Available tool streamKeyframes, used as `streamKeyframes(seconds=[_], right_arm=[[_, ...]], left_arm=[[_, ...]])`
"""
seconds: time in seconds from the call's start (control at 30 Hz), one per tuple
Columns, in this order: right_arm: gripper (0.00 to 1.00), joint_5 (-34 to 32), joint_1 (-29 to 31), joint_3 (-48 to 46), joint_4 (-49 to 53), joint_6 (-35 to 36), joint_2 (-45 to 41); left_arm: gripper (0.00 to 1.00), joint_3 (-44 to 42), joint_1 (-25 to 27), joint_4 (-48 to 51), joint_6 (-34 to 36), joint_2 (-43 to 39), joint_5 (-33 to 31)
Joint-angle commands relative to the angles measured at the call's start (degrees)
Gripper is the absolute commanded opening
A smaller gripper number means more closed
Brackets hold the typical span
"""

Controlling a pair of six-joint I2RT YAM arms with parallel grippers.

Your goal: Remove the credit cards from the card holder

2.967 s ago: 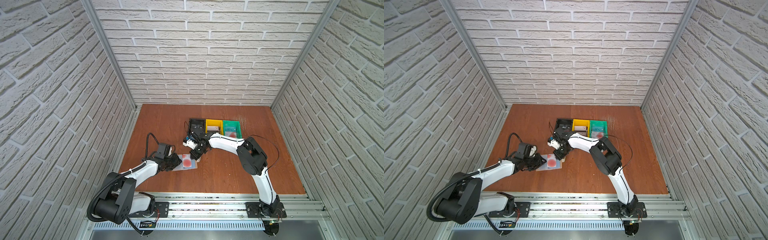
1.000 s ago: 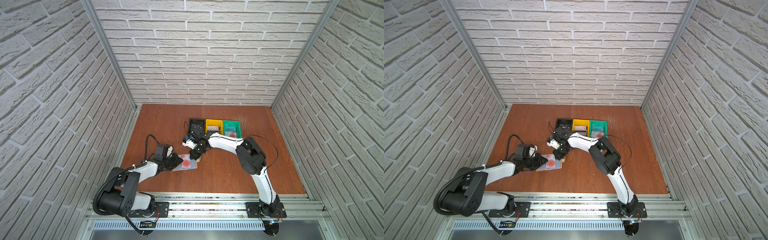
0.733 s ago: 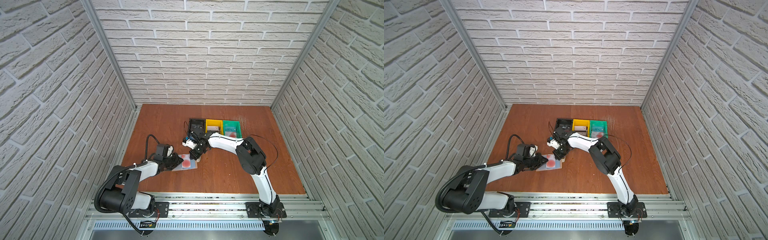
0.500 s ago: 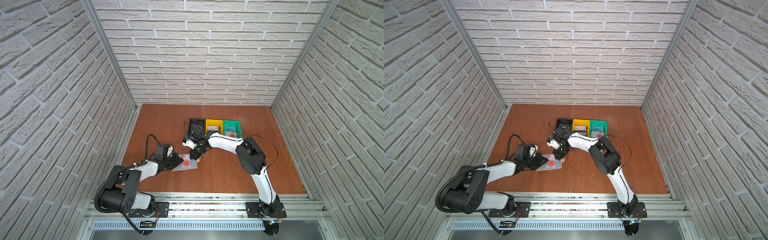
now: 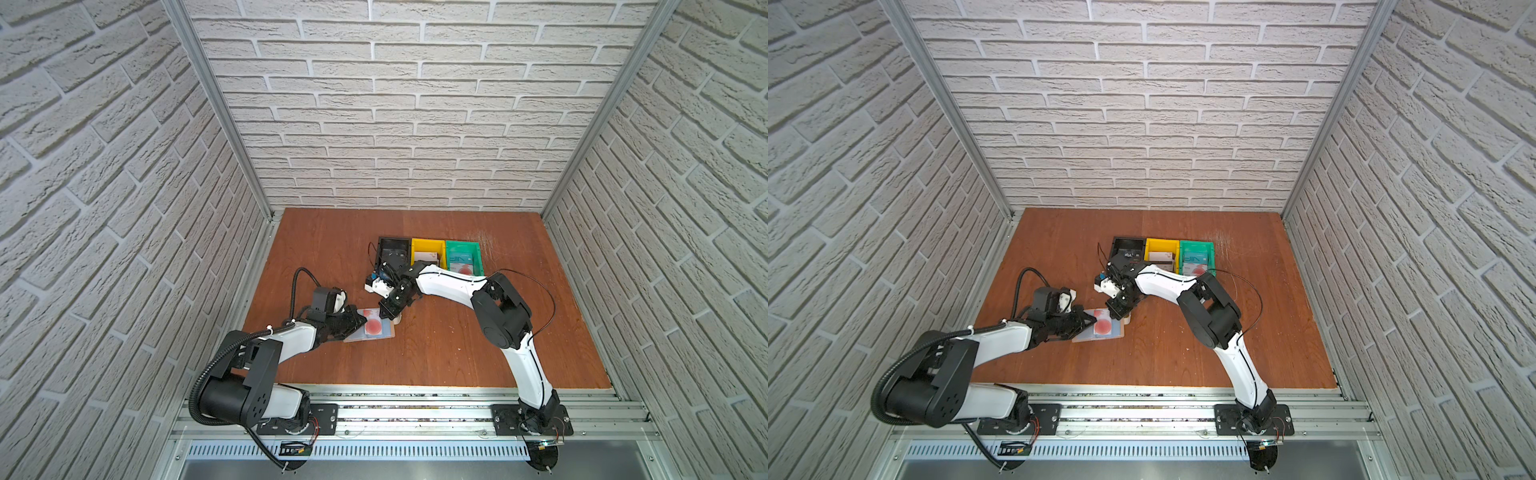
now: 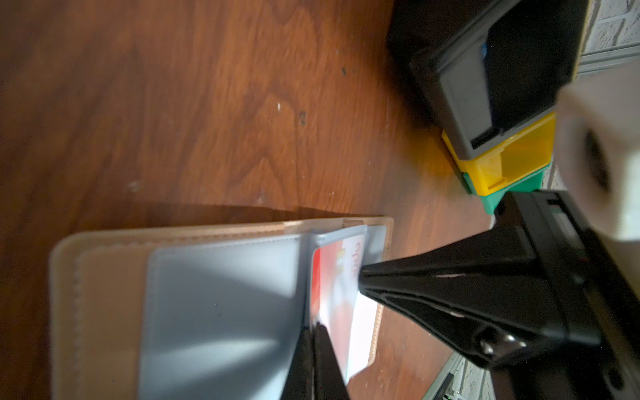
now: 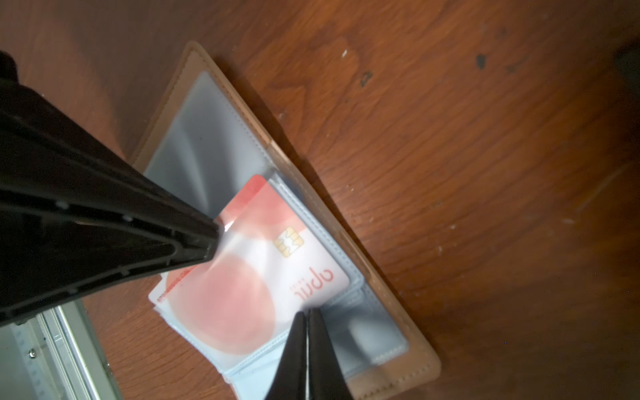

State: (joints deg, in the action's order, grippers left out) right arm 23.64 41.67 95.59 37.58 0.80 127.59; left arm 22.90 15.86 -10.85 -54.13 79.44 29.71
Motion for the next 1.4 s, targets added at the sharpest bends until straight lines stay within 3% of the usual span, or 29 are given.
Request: streamKeyframes(seconds=[0.0,0.77,1.17,1.37], right_arm=[[0.07,0.09,0.43,-0.54,2.17,0.17,3.77],[0.07,0.44,-0.34,-0.36,3.17,-0.03,4.69],[0.10,1.17,-0.40,-0.87,2.94,-0.09,3.04],[0.18,6.12,-0.86,-2.08,2.24,-1.13,-3.22]], left_arm=[[0.04,-1.94,-0.36,-0.05,0.51,0.01,-1.11],[0.00,-6.35,-3.98,4.03,2.43,-4.91,-1.54],[0.00,-5.78,-6.53,17.16,3.07,-17.93,-5.43],[0.00,-2.91,-6.77,22.60,2.64,-24.27,-6.78]])
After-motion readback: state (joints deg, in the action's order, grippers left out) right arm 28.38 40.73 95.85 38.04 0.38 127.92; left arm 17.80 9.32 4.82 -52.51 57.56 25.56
